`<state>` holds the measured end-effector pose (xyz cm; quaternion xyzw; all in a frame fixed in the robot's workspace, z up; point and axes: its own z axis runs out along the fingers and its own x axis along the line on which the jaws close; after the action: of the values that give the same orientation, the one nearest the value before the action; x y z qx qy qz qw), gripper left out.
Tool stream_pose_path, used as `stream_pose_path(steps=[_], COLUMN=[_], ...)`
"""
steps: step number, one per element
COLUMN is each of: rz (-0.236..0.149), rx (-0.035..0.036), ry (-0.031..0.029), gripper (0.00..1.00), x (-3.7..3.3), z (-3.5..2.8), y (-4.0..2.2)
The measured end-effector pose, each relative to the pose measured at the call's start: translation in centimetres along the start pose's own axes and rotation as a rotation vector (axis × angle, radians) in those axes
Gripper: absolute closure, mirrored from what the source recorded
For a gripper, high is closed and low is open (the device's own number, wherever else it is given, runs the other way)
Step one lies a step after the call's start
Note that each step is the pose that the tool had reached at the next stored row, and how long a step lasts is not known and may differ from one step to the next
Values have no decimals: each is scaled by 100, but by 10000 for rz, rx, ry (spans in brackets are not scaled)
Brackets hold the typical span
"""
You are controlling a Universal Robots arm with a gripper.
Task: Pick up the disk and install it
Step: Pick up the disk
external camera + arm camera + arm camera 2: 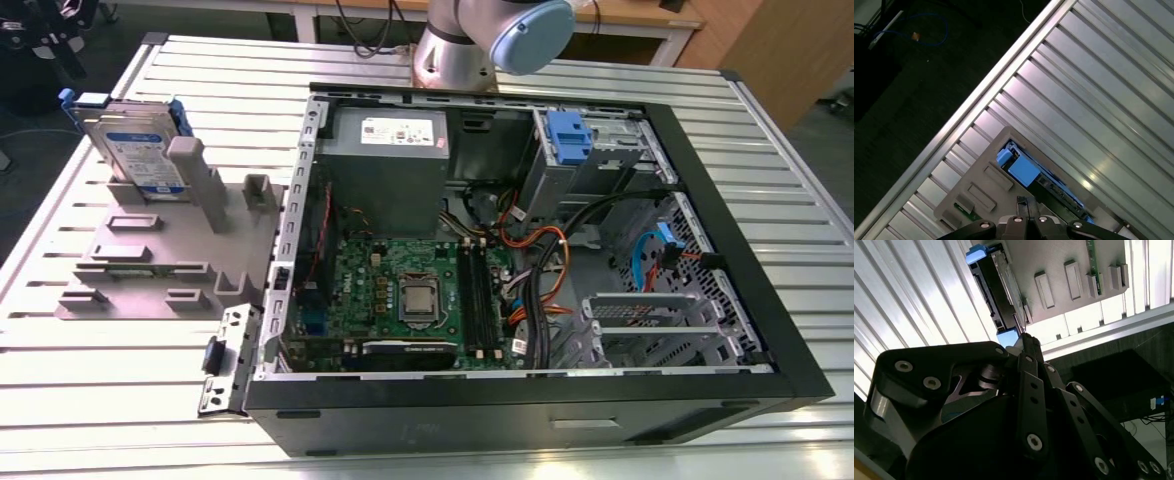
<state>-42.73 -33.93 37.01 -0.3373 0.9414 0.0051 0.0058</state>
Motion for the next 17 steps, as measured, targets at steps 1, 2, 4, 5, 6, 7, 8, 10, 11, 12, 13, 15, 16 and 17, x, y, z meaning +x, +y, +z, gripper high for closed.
stream_pose_path(steps=[1,2,4,5,6,7,8,10,11,12,13,15,16,17], rz=[-1,-14,-146,-294,-469,-654,-829,-1205,-1385,-1564,-1745,-2120,-2294,-2475], rx=[0,0,-2,-4,-7,-10,-12,-18,-20,-23,-25,-30,-33,-36], ry=[1,0,2,2,3,5,5,8,9,11,12,13,14,15], gripper=[89,89,89,89,89,89,89,89,89,89,89,89,89,89], x=[0,0,0,0,0,0,0,0,0,0,0,0,0,0], z=[0,0,0,0,1,1,2,3,3,4,4,6,7,7], y=[0,0,0,0,0,0,0,0,0,0,0,0,0,0])
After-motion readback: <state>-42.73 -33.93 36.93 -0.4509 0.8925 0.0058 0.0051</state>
